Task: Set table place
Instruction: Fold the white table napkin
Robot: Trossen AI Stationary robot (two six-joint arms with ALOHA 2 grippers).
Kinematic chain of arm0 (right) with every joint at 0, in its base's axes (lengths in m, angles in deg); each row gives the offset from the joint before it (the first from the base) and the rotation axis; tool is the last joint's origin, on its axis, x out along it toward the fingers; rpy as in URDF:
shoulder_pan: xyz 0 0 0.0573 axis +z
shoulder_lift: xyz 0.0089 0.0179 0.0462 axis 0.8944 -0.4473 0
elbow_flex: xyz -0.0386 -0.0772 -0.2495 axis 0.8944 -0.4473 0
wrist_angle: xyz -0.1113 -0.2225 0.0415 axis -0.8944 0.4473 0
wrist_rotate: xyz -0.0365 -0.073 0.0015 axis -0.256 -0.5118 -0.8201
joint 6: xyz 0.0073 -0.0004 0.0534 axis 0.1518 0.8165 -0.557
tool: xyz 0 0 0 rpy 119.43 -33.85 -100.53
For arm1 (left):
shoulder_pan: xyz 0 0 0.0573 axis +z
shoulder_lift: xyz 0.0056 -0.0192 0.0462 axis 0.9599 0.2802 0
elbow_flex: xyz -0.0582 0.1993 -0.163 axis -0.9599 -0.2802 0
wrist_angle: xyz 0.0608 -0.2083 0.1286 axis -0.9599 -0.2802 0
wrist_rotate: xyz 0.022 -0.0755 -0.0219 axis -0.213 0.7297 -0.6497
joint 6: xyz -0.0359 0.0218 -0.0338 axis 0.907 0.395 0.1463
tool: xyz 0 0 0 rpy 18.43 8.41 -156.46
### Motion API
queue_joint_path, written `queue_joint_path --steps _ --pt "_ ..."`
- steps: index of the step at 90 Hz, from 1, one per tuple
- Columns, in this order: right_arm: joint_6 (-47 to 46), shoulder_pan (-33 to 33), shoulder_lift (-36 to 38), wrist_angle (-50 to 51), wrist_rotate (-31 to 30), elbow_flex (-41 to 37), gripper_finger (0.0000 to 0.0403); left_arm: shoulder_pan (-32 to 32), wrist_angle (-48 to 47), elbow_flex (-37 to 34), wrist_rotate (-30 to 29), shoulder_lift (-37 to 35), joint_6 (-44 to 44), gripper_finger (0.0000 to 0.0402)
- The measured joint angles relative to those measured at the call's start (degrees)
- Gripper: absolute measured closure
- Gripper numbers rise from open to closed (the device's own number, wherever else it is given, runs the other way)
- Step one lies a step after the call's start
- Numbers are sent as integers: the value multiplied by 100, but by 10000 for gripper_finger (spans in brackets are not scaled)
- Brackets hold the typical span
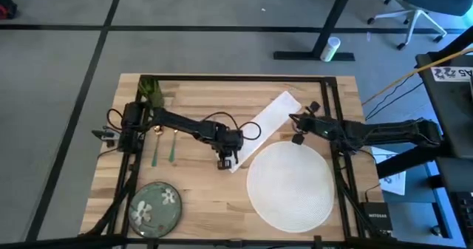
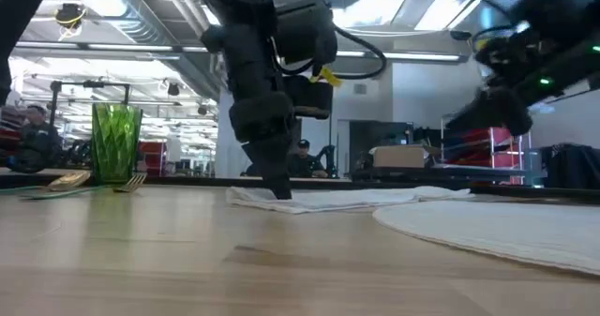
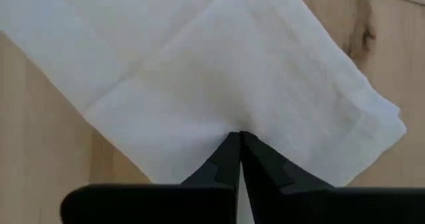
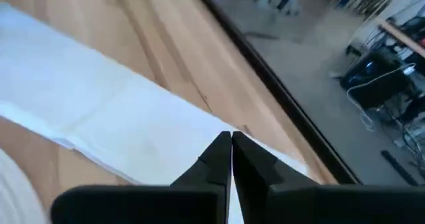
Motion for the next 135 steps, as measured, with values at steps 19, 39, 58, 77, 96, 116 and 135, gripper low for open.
queue_joint_path --steps 19,39,58,77,96,116,135 --pt "835 -1069 -2232 1231 876 1613 403 0 56 2 -76 0 -87 401" --pt "1408 -1748 -4072 1644 936 2731 403 -49 277 5 -135 6 8 401" --pt "1512 -1858 -5005 1644 1140 3192 403 -316 289 9 -176 9 248 401" --pt "1514 -1853 -5323 1590 1488 3410 403 -684 299 2 -162 9 635 401" --pt "1517 -1847 -5561 1463 1893 3667 403 -1088 580 -157 -266 -4 1256 401" --pt "1542 -1847 -5907 1201 2543 3994 403 -1471 549 -157 -597 -4 1922 401" --pt "1841 -1611 -6450 1118 2875 4636 403 -1865 250 -164 -1022 -89 2437 401"
